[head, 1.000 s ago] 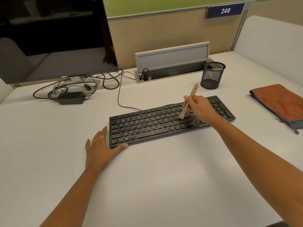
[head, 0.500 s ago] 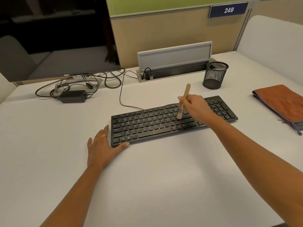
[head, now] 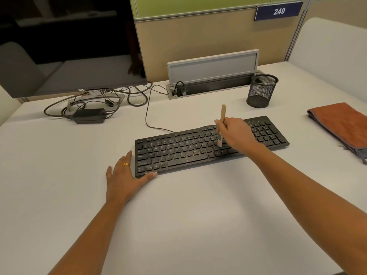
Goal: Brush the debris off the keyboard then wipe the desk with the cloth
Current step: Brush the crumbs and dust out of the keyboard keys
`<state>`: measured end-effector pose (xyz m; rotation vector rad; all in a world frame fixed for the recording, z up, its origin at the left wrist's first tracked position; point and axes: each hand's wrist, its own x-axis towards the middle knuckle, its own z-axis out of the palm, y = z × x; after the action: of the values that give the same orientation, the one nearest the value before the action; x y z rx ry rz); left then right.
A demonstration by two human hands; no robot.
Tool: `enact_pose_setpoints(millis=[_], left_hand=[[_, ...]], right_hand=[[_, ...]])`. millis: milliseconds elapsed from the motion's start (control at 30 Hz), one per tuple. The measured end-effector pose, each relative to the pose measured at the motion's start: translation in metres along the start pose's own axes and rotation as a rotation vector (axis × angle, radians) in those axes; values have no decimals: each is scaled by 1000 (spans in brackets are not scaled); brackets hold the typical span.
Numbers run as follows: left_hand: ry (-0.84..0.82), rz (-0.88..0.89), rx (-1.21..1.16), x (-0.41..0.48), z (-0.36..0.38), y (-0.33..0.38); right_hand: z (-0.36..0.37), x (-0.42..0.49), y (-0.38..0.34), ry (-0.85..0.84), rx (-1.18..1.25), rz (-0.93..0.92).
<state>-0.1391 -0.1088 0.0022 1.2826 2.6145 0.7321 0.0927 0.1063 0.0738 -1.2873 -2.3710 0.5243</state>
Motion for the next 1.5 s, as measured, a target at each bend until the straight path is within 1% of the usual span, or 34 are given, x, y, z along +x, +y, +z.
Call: enact_pose_setpoints(millis=[100, 200, 267, 400, 467, 633, 700, 867, 1000, 1067, 1200, 1367, 1433, 1500], left_hand=[[0, 1, -2, 0, 0, 1], [2, 2, -4, -1, 0, 2], [4, 1, 0, -1, 0, 2], [9, 3, -2, -2, -1, 3], [12, 4, -5, -4, -1, 3], [19, 11, 13, -7, 1, 3], [25, 18, 20, -7, 1, 2], [34, 22, 19, -9, 2, 1], [44, 23, 3, -11, 2, 1], [50, 21, 3, -12, 2, 1], [49, 8, 12, -14, 3, 1], [59, -36, 30, -17, 3, 1], [55, -51, 43, -18, 2, 1], [53, -59, 56, -18, 2, 1]], right_hand=[[4, 0, -7, -55, 59, -17], [4, -1, -11, 17, 148, -11], [5, -2, -12, 57, 102, -13], [6, -3, -13, 3, -35, -13], [6, -2, -14, -2, -29, -1], [7, 1, -16, 51, 79, 28], [10, 2, -18, 20, 122, 20], [13, 1, -21, -55, -1, -21], [13, 4, -23, 2, 130, 8], [14, 5, -23, 22, 155, 12], [20, 2, -26, 9, 143, -2], [33, -5, -43, -10, 308, -50], [40, -7, -51, -34, 335, -56], [46, -10, -59, -65, 421, -56]])
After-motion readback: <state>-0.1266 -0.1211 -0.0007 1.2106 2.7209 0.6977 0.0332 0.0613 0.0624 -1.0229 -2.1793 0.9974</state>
